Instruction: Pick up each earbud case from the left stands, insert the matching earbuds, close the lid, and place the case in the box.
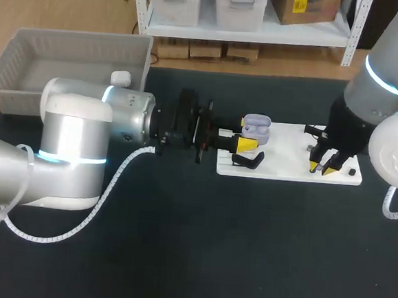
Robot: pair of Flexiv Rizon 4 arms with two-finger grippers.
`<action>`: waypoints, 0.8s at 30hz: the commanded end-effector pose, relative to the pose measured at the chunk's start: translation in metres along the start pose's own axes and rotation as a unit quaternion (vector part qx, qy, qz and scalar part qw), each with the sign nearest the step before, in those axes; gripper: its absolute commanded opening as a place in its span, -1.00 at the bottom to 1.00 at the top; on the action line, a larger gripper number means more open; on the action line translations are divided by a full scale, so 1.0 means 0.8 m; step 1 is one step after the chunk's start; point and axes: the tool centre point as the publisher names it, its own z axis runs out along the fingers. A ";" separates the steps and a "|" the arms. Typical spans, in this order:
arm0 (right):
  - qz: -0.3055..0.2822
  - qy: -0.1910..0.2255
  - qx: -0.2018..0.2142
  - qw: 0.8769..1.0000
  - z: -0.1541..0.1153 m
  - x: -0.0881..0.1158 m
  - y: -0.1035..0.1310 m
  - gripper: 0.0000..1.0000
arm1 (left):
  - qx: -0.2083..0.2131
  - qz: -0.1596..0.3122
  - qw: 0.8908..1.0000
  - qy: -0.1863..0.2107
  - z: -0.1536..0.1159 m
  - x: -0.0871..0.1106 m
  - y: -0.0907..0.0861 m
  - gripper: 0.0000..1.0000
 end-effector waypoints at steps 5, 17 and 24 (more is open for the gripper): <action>-0.005 0.001 0.001 1.000 -0.006 0.000 0.003 -1.00 | -0.002 0.000 1.000 0.001 0.001 0.000 -0.001 -1.00; -0.016 -0.019 0.018 1.000 -0.058 0.018 0.015 -1.00 | -0.002 0.000 1.000 0.001 0.001 0.000 -0.001 -1.00; -0.040 -0.007 0.018 0.999 -0.118 0.037 0.030 -1.00 | -0.002 0.000 1.000 0.001 0.001 0.000 -0.001 -1.00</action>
